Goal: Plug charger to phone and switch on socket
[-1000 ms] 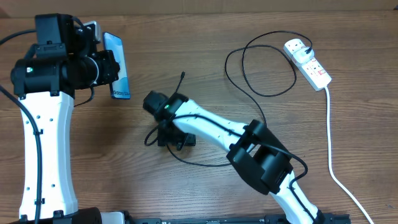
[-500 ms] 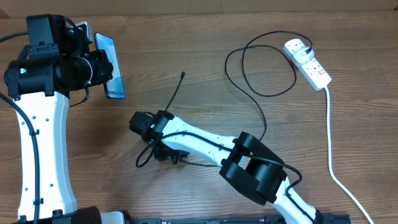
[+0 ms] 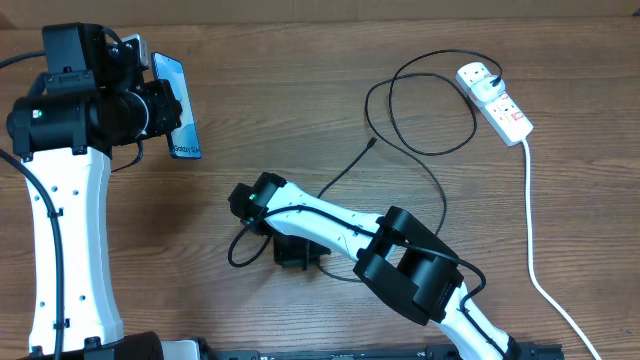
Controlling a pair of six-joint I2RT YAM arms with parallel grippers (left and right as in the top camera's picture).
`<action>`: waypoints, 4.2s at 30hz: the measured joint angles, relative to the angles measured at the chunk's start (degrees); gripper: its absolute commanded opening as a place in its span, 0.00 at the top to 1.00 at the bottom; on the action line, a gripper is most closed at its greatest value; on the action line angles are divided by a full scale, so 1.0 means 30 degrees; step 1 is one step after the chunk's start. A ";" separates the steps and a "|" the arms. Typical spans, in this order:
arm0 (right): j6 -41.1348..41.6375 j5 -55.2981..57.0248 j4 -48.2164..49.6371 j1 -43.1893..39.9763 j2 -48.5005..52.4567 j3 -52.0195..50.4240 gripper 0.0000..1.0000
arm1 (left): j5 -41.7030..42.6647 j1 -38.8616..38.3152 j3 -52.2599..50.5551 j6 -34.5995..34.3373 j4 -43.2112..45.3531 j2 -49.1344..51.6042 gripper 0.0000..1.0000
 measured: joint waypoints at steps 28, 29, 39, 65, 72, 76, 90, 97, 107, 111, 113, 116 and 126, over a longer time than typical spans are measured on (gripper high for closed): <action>0.0721 -0.0248 0.4058 -0.3912 -0.8823 -0.5552 0.51 | 0.0007 0.0000 0.0000 0.0000 0.0350 0.0007 0.96; 0.0393 -0.0554 0.4845 -0.4539 -0.8794 -0.5552 0.46 | 0.0007 0.0000 0.0000 0.0000 0.0357 0.0000 0.96; -0.1421 -0.2761 0.7344 -1.0885 -0.8153 -0.4583 0.46 | 0.0007 -0.0007 0.0000 -0.0022 0.0350 0.0007 0.96; 0.2463 0.2572 1.0943 -0.9814 -0.3876 -0.4299 0.60 | 0.0007 -0.0007 0.0000 -0.0153 0.0342 0.0007 0.96; 0.2499 0.2732 1.1446 -0.9173 -0.3147 -0.4299 0.60 | 0.0007 -0.0007 0.0000 -0.0153 0.0342 0.0007 0.96; 0.2484 0.2754 1.1511 -0.8830 -0.2674 -0.4291 0.64 | 0.0007 -0.0007 0.0000 -0.0153 0.0350 0.0000 0.95; 0.2404 0.3417 1.1803 -0.9151 -0.2441 -0.4124 0.79 | 0.0007 0.0000 0.0000 -0.0153 0.0342 0.0007 0.96; 0.1821 0.2681 1.2349 -0.9420 -0.2135 -0.3752 0.88 | 0.0007 -0.0007 0.0000 -0.0153 0.0342 0.0007 0.96; 0.1632 0.1654 1.1999 -0.9515 -0.2120 -0.3599 0.80 | 0.0007 -0.0007 0.0000 -0.0153 0.0342 0.0007 0.96; 0.1574 0.1348 1.1453 -0.9515 -0.2120 -0.3512 0.80 | 0.0007 -0.0007 0.0000 -0.0153 0.0342 0.0007 0.96; 0.1552 0.1319 1.1431 -0.9515 -0.2120 -0.3512 0.85 | 0.0007 -0.0007 0.0000 -0.0153 0.0342 0.0007 0.96; 0.1566 0.1362 1.1322 -0.9515 -0.2120 -0.3504 0.89 | 0.0007 -0.0007 0.0000 -0.0153 0.0342 0.0007 0.96; 0.1552 0.1166 1.1293 -0.9522 -0.2120 -0.3512 0.96 | 0.0007 -0.0007 0.0000 -0.0153 0.0342 0.0007 0.96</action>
